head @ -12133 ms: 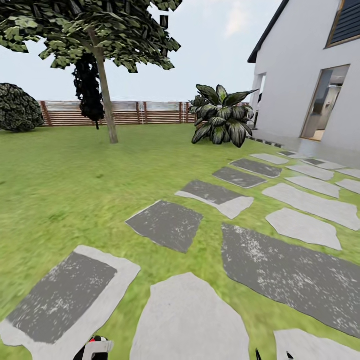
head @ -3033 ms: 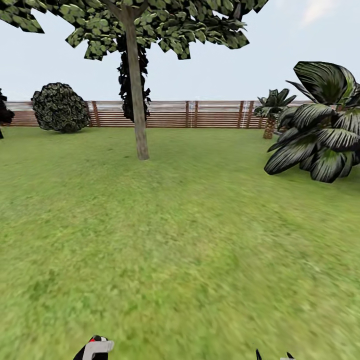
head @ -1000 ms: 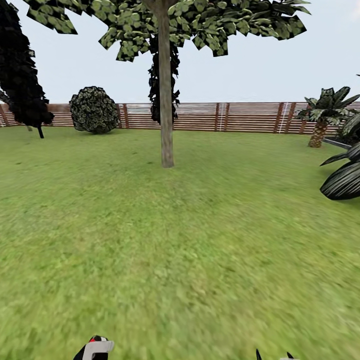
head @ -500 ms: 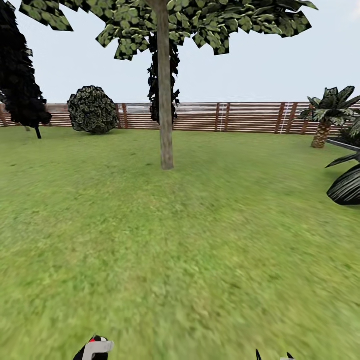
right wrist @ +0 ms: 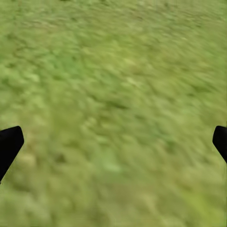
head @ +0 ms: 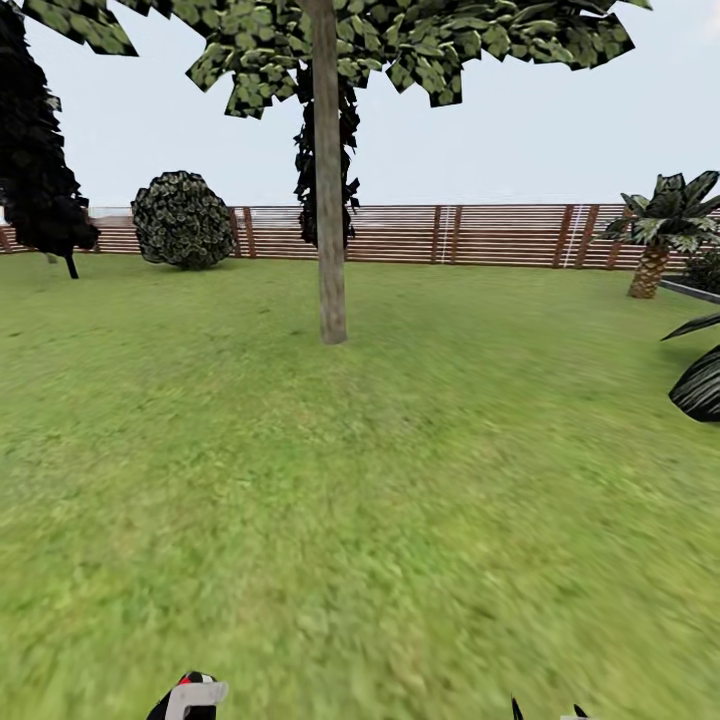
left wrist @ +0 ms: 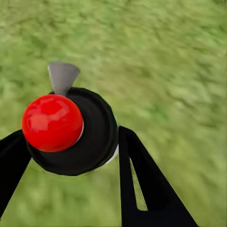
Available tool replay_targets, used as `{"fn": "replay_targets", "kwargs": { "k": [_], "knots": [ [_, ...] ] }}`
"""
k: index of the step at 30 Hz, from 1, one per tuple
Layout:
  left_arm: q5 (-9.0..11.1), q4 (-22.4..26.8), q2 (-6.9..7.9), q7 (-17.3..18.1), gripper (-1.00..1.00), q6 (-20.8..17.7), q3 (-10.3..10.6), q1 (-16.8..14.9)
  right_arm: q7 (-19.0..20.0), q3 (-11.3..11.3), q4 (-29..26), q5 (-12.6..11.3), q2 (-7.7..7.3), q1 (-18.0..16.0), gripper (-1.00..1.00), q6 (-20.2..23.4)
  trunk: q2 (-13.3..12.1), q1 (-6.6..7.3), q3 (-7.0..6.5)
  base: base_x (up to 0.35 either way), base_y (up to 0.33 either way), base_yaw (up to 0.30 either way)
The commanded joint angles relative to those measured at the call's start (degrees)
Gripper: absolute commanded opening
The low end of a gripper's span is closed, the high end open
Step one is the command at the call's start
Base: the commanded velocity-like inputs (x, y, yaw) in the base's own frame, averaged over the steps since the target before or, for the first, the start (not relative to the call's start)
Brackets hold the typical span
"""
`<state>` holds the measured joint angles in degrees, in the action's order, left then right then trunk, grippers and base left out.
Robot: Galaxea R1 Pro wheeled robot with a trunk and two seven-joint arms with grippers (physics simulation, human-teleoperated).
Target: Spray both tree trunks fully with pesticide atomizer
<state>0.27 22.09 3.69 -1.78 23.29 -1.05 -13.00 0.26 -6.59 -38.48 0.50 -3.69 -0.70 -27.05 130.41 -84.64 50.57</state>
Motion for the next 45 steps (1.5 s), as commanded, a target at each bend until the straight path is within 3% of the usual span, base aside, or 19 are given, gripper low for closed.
{"fn": "replay_targets", "kwargs": {
  "k": [1,45],
  "knots": [
    [0.0,0.0,0.0,0.0,-1.0,0.0,0.0,0.0,0.0,0.0,0.0,0.0,0.0,0.0,1.0,0.0,0.0,0.0,0.0,0.34,0.0,0.0],
    [0.0,0.0,0.0,0.0,-1.0,0.0,0.0,0.0,0.0,0.0,0.1,0.0,0.0,0.0,1.0,0.0,0.0,0.0,0.0,0.34,0.0,0.0]
  ]
}}
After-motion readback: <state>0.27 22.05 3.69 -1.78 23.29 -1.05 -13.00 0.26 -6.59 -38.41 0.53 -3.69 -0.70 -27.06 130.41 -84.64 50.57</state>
